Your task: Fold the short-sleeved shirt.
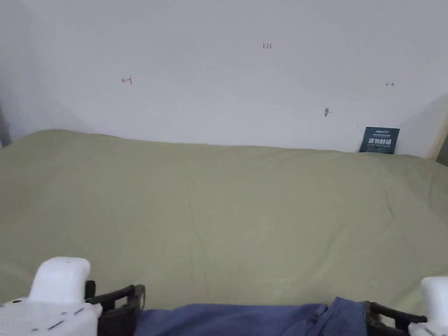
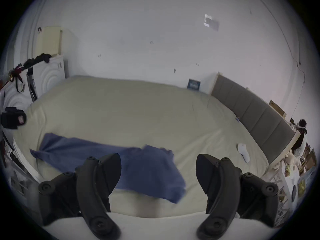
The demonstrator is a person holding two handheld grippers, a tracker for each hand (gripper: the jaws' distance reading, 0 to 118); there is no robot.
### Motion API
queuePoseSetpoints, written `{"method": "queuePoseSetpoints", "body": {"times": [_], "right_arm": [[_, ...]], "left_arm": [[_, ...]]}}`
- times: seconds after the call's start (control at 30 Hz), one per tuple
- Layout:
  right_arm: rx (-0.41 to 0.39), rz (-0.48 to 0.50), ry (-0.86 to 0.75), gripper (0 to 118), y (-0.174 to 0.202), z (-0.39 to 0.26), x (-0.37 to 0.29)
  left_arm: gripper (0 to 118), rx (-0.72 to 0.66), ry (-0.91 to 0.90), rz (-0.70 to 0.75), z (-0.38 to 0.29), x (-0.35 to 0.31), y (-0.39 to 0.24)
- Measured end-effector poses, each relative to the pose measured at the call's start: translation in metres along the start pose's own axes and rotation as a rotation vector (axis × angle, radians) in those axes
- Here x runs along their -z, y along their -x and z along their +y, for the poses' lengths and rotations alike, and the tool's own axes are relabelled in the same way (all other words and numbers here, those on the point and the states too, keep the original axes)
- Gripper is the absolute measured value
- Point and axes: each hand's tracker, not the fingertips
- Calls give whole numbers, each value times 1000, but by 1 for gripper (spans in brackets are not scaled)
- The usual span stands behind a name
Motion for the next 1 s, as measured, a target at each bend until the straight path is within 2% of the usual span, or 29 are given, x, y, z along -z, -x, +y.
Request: {"method": "queuePoseSetpoints", "body": {"times": [0.03, 0.07, 0.1, 0.13, 0.17, 0.2, 0.23, 0.33, 0.4, 0.57, 0.67, 0.73, 0.77, 0.83, 0.87, 0.9, 0.93, 1.0], "right_arm": [[21, 15, -11, 68, 14, -4, -5], [43, 34, -6, 68, 26, -9, -9], [64, 44, -3, 62, 36, -15, -12], [74, 47, -7, 50, 45, -22, -15], [71, 38, 1, 24, 54, -30, -17], [66, 21, 13, 4, 62, -39, -19], [54, 20, 15, 4, 68, -48, -21], [39, 50, 36, 3, 76, -66, -23], [30, 49, 54, 3, 80, -70, -21], [34, 78, 56, 3, 81, -66, -16], [51, 104, 48, 3, 74, -58, -14], [75, 122, 39, 3, 66, -53, -12], [81, 118, 35, 3, 63, -50, -12], [89, 126, 36, 3, 56, -45, -9], [104, 133, 39, 3, 52, -43, -7], [112, 140, 47, 3, 51, -40, -5], [116, 143, 54, 3, 49, -38, -3], [122, 146, 54, 3, 45, -37, 1]], "left_arm": [[73, 1, 4, 1, -6, 3, -16], [73, 10, 6, 0, -11, 6, -32], [72, 24, 8, 2, -19, 7, -45], [69, 37, 10, -3, -27, 6, -56], [55, 43, 6, -19, -37, 4, -65], [15, 43, 4, -21, -46, 2, -73], [0, 45, -1, -21, -56, 1, -79], [0, 71, 29, -48, -75, -4, -88], [0, 93, 17, -5, -85, -9, -90], [0, 45, 47, 24, -83, -8, -67], [0, -16, 90, 60, -72, -1, -25], [0, -158, 164, 27, -63, 7, 21], [3, -234, 205, -27, -60, 14, 47], [20, -371, 295, -16, -55, 29, 88], [43, -368, 326, -20, -53, 37, 109], [72, -396, 357, -16, -52, 44, 122], [78, -413, 390, 11, -52, 51, 135], [78, -467, 383, -2, -56, 61, 151]]}}
